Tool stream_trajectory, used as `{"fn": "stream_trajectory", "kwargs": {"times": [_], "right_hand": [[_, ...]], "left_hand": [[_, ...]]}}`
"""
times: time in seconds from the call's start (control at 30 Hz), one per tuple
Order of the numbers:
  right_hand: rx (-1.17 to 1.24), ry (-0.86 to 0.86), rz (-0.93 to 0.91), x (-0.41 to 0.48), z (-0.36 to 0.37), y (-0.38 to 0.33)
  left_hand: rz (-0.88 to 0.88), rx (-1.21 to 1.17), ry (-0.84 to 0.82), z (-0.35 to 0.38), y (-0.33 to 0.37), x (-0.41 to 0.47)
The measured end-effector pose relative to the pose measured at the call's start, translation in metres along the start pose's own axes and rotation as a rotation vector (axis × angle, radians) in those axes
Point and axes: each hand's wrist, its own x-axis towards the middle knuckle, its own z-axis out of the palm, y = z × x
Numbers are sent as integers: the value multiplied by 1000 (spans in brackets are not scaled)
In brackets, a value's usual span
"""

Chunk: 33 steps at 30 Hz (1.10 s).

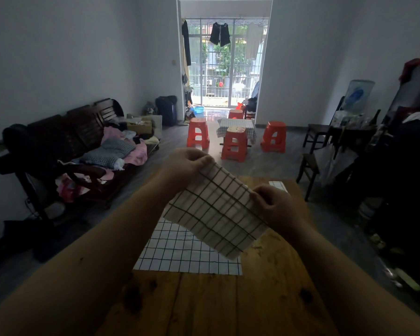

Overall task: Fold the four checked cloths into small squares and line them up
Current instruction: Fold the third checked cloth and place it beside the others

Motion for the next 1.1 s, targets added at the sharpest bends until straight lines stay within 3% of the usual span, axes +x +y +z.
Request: {"fn": "stream_trajectory", "kwargs": {"times": [0.23,0.37,0.53,0.67,0.8,1.1], "right_hand": [[-107,-15,35,-7,0,31],[-262,-68,66,3,5,33],[-64,-42,0,15,24,-8],[50,-68,-111,25,35,-43],[13,-29,-101,24,37,-40],[-129,-115,1,-2,23,6]], "left_hand": [[30,46,117,-27,-10,1],[26,80,56,-23,-13,-3],[73,182,-139,-1,-9,-6],[124,236,-197,13,-5,-8],[126,202,-138,5,-4,-6],[54,127,37,-44,-19,-4]]}}
